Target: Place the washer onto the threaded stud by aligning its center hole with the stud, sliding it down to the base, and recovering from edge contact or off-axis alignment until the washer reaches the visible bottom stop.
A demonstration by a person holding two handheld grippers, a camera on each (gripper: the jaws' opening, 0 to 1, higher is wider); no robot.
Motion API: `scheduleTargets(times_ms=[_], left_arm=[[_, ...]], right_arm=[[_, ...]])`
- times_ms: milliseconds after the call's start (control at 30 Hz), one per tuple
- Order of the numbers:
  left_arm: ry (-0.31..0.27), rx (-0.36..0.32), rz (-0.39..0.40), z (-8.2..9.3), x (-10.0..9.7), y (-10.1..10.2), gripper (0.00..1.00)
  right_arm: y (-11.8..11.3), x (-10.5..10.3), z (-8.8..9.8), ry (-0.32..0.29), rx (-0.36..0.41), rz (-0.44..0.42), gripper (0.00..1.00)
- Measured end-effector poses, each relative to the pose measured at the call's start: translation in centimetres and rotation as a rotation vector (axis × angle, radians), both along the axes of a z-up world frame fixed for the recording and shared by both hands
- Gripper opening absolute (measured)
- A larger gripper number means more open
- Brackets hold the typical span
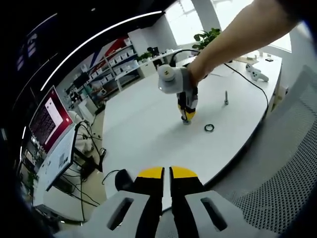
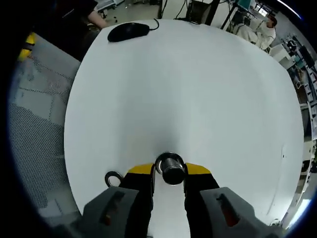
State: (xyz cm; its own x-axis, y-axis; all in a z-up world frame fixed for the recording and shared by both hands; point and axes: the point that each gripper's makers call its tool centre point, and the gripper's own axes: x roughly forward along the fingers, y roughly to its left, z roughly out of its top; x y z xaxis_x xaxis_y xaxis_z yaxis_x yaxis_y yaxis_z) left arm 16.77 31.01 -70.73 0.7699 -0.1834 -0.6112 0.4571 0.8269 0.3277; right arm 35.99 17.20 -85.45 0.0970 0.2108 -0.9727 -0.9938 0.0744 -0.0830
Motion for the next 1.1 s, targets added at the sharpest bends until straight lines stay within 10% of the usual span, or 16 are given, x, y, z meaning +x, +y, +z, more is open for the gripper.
scheduleTargets(times_ms=[633,1100], left_arm=[[0.002,0.000,0.001,0.0,0.1,0.1,0.02],[-0.010,-0.006,-0.001,0.2,0.2,0.0,0.01]], right_arm=[[-0.5,-0.3,-0.3,-0.022,-0.045,0.077,0.28],[-0.4,-0.4,4.3,-0.109,0.140,-0.046,0.43]])
